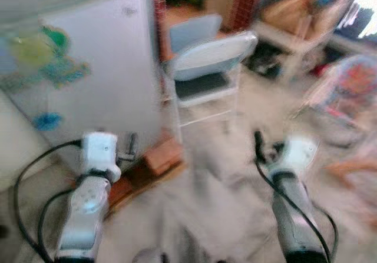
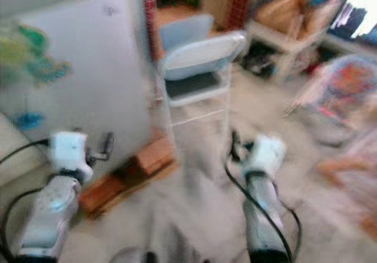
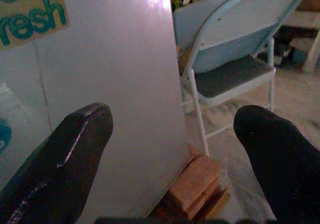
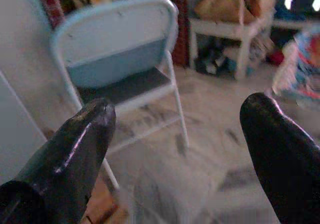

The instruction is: Restocking fridge

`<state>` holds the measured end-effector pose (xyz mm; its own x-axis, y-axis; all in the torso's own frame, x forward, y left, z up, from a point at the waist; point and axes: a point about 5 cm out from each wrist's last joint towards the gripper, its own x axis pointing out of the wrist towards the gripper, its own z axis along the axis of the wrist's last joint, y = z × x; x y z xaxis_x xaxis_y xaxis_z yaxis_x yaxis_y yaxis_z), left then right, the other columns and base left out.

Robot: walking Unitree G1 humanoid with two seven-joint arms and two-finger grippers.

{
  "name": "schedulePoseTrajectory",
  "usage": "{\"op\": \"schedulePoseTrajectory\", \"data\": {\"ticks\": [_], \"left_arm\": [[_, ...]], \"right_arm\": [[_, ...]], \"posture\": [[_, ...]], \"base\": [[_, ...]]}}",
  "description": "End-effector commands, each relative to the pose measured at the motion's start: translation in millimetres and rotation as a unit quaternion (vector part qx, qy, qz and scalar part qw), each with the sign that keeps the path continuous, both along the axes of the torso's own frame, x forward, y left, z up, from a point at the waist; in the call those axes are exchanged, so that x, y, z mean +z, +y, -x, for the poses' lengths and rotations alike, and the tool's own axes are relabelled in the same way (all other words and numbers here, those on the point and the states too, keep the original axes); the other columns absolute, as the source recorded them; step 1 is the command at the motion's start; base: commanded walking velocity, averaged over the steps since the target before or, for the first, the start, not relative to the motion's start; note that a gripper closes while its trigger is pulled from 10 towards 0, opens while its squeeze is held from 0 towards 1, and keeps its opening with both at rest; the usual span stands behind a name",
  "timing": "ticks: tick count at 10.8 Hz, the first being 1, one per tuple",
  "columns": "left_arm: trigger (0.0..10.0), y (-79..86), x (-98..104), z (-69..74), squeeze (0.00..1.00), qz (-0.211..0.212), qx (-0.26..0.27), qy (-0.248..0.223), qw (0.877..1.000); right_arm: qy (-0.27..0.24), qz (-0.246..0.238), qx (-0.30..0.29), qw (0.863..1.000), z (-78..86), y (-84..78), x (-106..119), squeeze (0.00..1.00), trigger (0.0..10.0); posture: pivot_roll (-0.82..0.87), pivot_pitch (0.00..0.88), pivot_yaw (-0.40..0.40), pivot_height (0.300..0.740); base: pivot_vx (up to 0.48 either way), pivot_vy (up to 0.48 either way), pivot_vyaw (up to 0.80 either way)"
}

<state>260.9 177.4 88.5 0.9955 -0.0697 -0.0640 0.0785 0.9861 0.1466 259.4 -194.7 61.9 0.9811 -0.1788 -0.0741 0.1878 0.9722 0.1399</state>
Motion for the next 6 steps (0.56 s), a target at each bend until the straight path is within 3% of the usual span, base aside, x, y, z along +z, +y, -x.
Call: {"op": "schedulePoseTrajectory", "data": {"ticks": [1, 3, 6], "left_arm": [[10.0, -4.7, -7.8, 2.6, 0.00, -0.001, -0.015, 0.016, 1.000], [10.0, -22.8, -13.6, -1.5, 0.00, -0.001, -0.055, 0.028, 0.998], [10.0, -14.9, -14.2, -4.4, 0.00, 0.006, -0.006, 0.021, 1.000]], "right_arm": [[-0.014, 0.005, -0.029, 0.999, 6.0, -11.9, 4.0, 0.00, 10.0], [-0.020, 0.006, -0.056, 0.998, 14.0, -16.4, 5.5, 0.00, 10.0], [-0.026, 0.031, 0.021, 0.999, -1.6, 0.2, 15.0, 0.00, 10.0]], "posture": [[0.06, 0.030, 0.063, 0.740], [0.02, 0.035, 0.079, 0.740], [0.05, 0.032, -0.030, 0.740]], "base": [[0.000, 0.000, 0.00], [0.000, 0.000, 0.00], [0.000, 0.000, 0.00]]}}
